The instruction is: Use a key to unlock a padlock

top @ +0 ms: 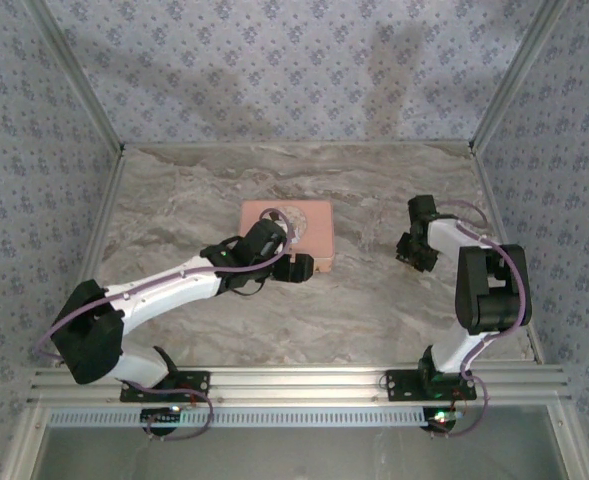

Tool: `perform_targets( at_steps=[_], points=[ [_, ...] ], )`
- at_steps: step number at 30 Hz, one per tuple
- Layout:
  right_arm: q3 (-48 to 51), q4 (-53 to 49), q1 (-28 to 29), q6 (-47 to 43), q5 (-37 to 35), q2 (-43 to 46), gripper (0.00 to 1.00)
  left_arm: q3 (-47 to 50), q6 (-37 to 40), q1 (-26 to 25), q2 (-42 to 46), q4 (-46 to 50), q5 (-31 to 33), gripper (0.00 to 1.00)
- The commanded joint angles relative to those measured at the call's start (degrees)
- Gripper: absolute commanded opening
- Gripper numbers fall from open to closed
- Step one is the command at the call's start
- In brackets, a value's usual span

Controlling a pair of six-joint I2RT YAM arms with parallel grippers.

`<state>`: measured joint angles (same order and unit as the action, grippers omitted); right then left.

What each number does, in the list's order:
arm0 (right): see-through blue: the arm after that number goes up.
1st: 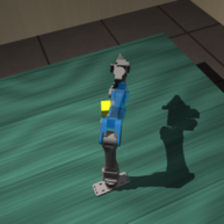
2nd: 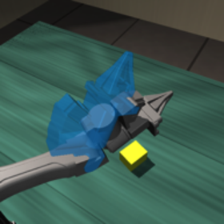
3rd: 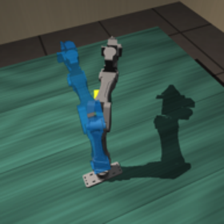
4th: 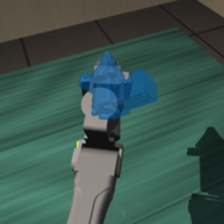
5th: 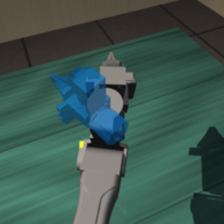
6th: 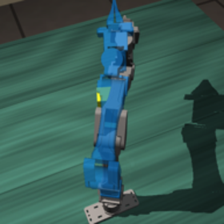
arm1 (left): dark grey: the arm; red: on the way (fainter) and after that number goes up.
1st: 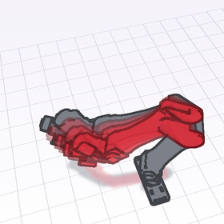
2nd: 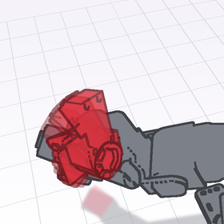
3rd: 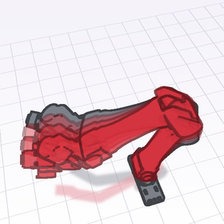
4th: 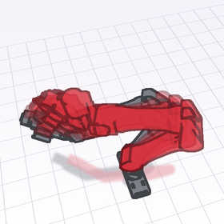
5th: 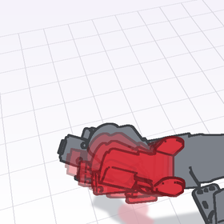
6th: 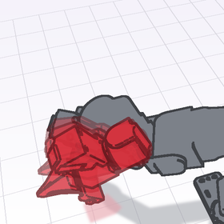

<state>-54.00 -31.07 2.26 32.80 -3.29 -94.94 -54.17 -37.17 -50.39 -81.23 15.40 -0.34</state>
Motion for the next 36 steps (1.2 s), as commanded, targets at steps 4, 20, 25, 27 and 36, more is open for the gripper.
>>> perform_targets(
  at_steps=[4, 20, 25, 27, 36],
  points=[
    [-1.71, -0.42, -0.92, 1.04, -1.06, 0.79, 0.34, -0.67, -0.36, -0.32, -0.71, -0.29, 0.22, 0.91],
    [0.35, 3.39, -3.83, 0.33, 1.94, -1.75, 0.09, -0.32, -0.84, -0.37, -1.57, -1.23, -0.27, 0.91],
    [1.72, 5.62, -5.9, -0.12, 4.94, -2.77, 0.08, -0.32, -0.97, -0.32, -1.63, -1.35, -0.12, 0.91],
    [1.95, 6.24, -6.43, -0.83, 5.71, -3.73, 0.05, -0.21, -1.13, -0.32, -1.56, -1.49, -0.09, 0.9],
    [2.72, 7.49, -6.05, -2.16, 10.74, 7.46, 0.0, 0.1, -1.6, -0.32, 0.41, -1.96, 0.75, 0.9]
  ],
)
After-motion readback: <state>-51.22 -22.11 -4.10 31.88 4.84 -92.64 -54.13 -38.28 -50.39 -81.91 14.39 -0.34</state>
